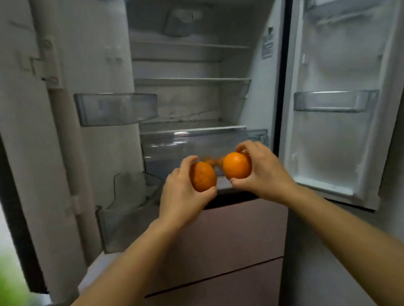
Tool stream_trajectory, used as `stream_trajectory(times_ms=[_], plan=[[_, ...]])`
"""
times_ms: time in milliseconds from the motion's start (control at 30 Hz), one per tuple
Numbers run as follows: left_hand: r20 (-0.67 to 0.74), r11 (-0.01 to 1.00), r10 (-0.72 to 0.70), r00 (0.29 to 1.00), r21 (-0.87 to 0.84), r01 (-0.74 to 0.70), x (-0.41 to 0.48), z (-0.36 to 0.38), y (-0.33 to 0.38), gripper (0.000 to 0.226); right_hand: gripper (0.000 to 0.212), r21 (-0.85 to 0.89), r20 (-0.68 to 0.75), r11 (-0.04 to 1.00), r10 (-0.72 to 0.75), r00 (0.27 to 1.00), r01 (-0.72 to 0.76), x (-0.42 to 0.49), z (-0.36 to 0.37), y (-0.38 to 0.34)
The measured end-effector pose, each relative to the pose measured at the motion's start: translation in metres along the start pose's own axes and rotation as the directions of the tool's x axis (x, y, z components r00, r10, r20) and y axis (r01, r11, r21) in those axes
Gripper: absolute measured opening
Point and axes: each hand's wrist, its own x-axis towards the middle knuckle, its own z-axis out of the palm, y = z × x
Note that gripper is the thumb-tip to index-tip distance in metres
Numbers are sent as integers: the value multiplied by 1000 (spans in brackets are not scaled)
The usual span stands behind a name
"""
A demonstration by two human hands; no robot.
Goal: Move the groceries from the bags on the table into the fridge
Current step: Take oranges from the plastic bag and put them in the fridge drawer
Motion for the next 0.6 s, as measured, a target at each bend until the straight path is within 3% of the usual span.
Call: stream_trajectory(times_ms=[333, 500, 600], plan=[[-221, 961, -245, 944, -185, 206, 150, 72, -23, 73, 61, 61, -17, 998, -20, 1000, 21, 145, 47, 86], [-340, 970, -242, 909, -104, 220, 221, 78, -36, 76, 59, 151, -43, 985, -75, 996, 81, 226, 72, 108], [-323, 972, -232, 917, -34, 234, 258, 77, -52, 80, 59, 185, 10, 977, -114, 993, 110, 267, 88, 118]])
